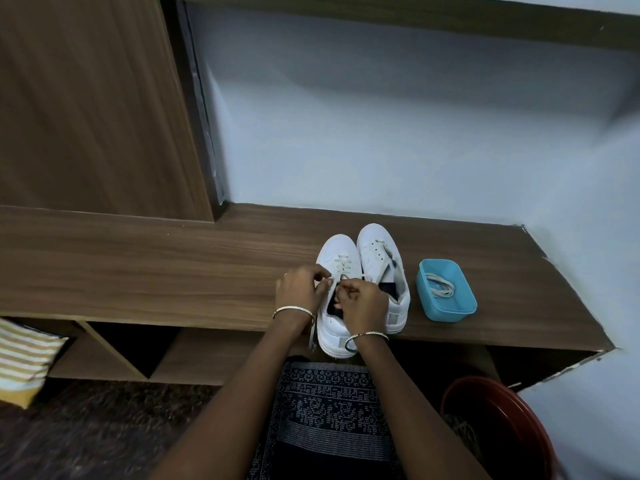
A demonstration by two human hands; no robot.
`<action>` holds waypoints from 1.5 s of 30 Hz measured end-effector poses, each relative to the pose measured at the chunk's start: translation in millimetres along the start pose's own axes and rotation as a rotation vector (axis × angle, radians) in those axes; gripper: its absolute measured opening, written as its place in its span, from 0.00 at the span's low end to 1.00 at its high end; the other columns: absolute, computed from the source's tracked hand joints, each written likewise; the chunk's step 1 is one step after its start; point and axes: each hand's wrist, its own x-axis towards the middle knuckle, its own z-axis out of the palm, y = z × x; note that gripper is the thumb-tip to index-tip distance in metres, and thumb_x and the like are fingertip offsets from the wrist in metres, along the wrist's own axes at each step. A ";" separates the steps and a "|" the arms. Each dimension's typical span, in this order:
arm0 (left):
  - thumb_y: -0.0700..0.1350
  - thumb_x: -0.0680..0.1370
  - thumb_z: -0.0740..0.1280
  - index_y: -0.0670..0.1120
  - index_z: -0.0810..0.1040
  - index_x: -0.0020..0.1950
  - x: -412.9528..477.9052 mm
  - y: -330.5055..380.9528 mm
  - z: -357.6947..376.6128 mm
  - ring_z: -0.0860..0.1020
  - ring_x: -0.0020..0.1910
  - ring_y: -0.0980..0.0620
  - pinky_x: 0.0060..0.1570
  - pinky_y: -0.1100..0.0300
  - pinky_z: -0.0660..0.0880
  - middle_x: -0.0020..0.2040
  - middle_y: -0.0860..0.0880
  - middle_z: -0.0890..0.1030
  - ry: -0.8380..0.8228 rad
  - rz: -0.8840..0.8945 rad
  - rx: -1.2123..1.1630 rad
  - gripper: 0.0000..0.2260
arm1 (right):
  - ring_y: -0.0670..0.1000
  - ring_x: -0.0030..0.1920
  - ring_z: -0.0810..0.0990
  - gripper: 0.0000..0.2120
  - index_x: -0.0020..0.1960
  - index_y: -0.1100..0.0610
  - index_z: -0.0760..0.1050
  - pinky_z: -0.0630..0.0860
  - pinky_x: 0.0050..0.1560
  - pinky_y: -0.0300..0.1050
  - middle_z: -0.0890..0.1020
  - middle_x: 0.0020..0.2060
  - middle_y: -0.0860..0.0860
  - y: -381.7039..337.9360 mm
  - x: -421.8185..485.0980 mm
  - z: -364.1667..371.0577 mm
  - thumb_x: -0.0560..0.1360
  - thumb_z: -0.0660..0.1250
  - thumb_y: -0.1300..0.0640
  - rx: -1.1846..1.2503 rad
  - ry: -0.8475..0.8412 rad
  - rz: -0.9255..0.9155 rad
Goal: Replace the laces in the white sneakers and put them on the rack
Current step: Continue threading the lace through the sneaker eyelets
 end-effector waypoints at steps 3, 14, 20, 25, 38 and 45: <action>0.53 0.77 0.67 0.52 0.82 0.48 2.6 -0.5 4.2 0.81 0.47 0.46 0.46 0.55 0.72 0.43 0.51 0.84 -0.003 0.000 0.053 0.07 | 0.53 0.37 0.82 0.03 0.39 0.57 0.82 0.79 0.41 0.48 0.83 0.37 0.52 -5.7 -3.4 -3.6 0.68 0.75 0.62 -0.112 0.111 -0.093; 0.38 0.75 0.63 0.43 0.78 0.34 -1.5 -1.4 -3.8 0.76 0.32 0.50 0.35 0.59 0.70 0.32 0.47 0.80 0.037 -0.513 -0.872 0.11 | 0.59 0.52 0.80 0.10 0.53 0.60 0.77 0.75 0.49 0.51 0.83 0.48 0.57 -11.4 -8.5 -16.9 0.73 0.70 0.60 -0.429 0.009 -0.003; 0.42 0.80 0.54 0.46 0.67 0.35 -2.2 -33.0 -33.8 0.85 0.39 0.49 0.51 0.52 0.77 0.40 0.43 0.85 -0.002 -0.788 -1.719 0.13 | 0.59 0.49 0.81 0.04 0.49 0.56 0.78 0.78 0.45 0.51 0.84 0.44 0.55 -16.0 -14.1 -18.0 0.75 0.68 0.57 -0.427 0.073 0.041; 0.42 0.78 0.55 0.44 0.67 0.35 -4.9 -59.5 -50.6 0.73 0.25 0.52 0.39 0.54 0.82 0.24 0.49 0.71 0.151 -0.847 -1.855 0.12 | 0.58 0.48 0.82 0.04 0.48 0.55 0.78 0.76 0.43 0.49 0.83 0.43 0.54 -19.1 -15.8 -17.6 0.77 0.66 0.56 -0.435 0.124 0.078; 0.45 0.76 0.72 0.51 0.75 0.41 -16.5 -40.2 -29.1 0.74 0.32 0.58 0.36 0.62 0.69 0.35 0.55 0.77 0.008 -0.354 -0.500 0.07 | 0.58 0.47 0.82 0.05 0.52 0.54 0.77 0.79 0.44 0.52 0.83 0.43 0.53 -25.9 -18.3 -15.4 0.77 0.66 0.57 -0.435 0.161 0.099; 0.56 0.74 0.71 0.57 0.82 0.50 -11.4 -6.2 -7.6 0.79 0.43 0.57 0.50 0.55 0.72 0.39 0.59 0.80 -0.013 -0.017 0.004 0.07 | 0.59 0.48 0.82 0.06 0.53 0.51 0.78 0.78 0.44 0.51 0.84 0.44 0.53 -24.8 -18.0 -14.3 0.77 0.66 0.56 -0.447 0.147 0.100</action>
